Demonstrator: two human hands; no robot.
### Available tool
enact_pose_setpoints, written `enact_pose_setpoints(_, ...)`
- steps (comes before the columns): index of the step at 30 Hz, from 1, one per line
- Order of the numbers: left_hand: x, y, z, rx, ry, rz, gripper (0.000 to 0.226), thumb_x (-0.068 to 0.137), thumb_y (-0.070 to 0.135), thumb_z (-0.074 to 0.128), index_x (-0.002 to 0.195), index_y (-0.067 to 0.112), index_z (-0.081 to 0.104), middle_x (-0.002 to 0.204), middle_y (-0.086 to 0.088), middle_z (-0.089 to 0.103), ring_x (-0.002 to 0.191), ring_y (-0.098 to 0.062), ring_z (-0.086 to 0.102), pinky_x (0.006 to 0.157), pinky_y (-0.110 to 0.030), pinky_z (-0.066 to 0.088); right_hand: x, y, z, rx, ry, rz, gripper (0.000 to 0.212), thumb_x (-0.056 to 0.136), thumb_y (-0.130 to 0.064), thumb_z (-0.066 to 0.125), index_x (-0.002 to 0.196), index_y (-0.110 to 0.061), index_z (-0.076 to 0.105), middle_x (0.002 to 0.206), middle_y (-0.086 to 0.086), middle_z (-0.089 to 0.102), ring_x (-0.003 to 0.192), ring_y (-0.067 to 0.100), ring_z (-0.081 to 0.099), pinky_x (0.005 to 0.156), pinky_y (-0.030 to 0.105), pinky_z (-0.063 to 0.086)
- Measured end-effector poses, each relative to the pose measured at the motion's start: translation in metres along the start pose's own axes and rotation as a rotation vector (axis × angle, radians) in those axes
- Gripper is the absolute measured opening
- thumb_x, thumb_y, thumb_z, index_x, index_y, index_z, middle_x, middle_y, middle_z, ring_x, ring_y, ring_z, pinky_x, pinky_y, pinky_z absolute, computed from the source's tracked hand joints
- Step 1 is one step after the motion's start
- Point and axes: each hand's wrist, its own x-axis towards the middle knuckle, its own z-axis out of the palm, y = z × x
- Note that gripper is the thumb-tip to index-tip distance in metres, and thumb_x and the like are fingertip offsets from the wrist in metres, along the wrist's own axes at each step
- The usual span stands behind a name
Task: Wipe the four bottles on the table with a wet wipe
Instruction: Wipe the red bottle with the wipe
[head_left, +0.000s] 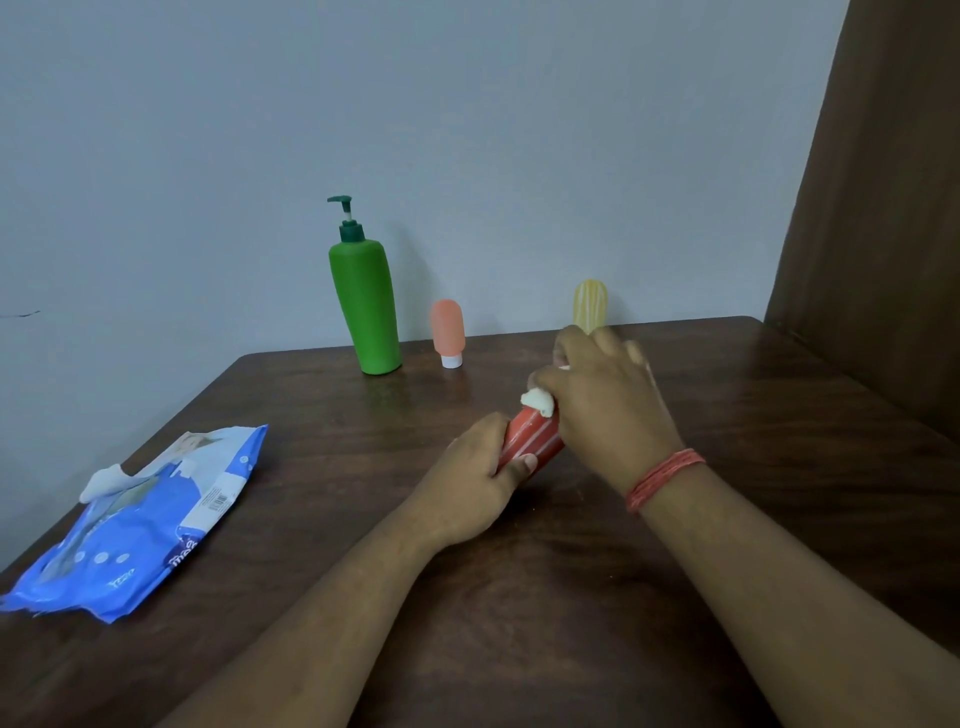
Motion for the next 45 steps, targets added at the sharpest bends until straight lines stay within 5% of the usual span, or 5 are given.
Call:
enact_pose_setpoints(4, 0.003, 0.004, 0.001, 0.068, -0.023, -0.011, 0.032, 0.099, 0.047, 0.054, 0.121, 0.026, 0.044, 0.11, 0.008, 0.05, 0.101, -0.013, 0.052, 0.087, -0.036, 0.051, -0.002, 0.007, -0.007, -0.03, 0.019, 0.178, 0.023, 0.087, -0.019, 0.069, 0.109, -0.021, 0.072, 0.117, 0.006, 0.056, 0.109, 0.028, 0.051, 0.09, 0.044, 0.044)
enact_pose_setpoints(9, 0.003, -0.002, 0.002, -0.033, 0.002, -0.016, 0.02, 0.1, 0.044, 0.053, 0.111, 0.032, 0.043, 0.102, 0.013, 0.05, 0.096, -0.014, 0.052, 0.083, -0.036, 0.049, -0.006, -0.003, -0.006, 0.132, -0.084, -0.016, 0.031, 0.083, -0.015, 0.074, 0.114, -0.018, 0.071, 0.112, 0.007, 0.055, 0.107, 0.025, 0.051, 0.084, 0.036, 0.047)
enact_pose_setpoints(13, 0.003, -0.002, 0.001, -0.01, -0.018, -0.029, 0.024, 0.101, 0.047, 0.051, 0.116, 0.031, 0.041, 0.11, 0.008, 0.05, 0.102, -0.013, 0.052, 0.087, -0.035, 0.049, -0.007, 0.014, 0.002, 0.28, 0.028, 0.247, 0.024, 0.093, -0.019, 0.067, 0.116, -0.022, 0.067, 0.118, 0.007, 0.052, 0.111, 0.024, 0.053, 0.09, 0.041, 0.055)
enact_pose_setpoints(28, 0.003, -0.009, -0.002, -0.55, 0.055, -0.12, 0.011, 0.104, 0.034, 0.051, 0.113, 0.029, 0.052, 0.113, 0.003, 0.061, 0.108, -0.013, 0.058, 0.094, -0.031, 0.048, -0.009, 0.004, 0.027, 0.39, 0.24, -0.058, 0.013, 0.088, 0.0, 0.064, 0.082, -0.011, 0.068, 0.089, -0.004, 0.047, 0.083, -0.002, 0.035, 0.069, 0.012, 0.033)
enact_pose_setpoints(45, 0.0, -0.007, -0.006, -0.82, 0.104, -0.141, 0.04, 0.086, 0.048, 0.06, 0.122, 0.029, 0.056, 0.117, 0.003, 0.065, 0.112, -0.017, 0.06, 0.103, -0.046, 0.049, -0.012, -0.008, 0.026, 0.459, 0.184, -0.149, 0.012, 0.089, -0.002, 0.066, 0.096, -0.009, 0.073, 0.092, 0.006, 0.054, 0.084, 0.017, 0.056, 0.07, 0.036, 0.055)
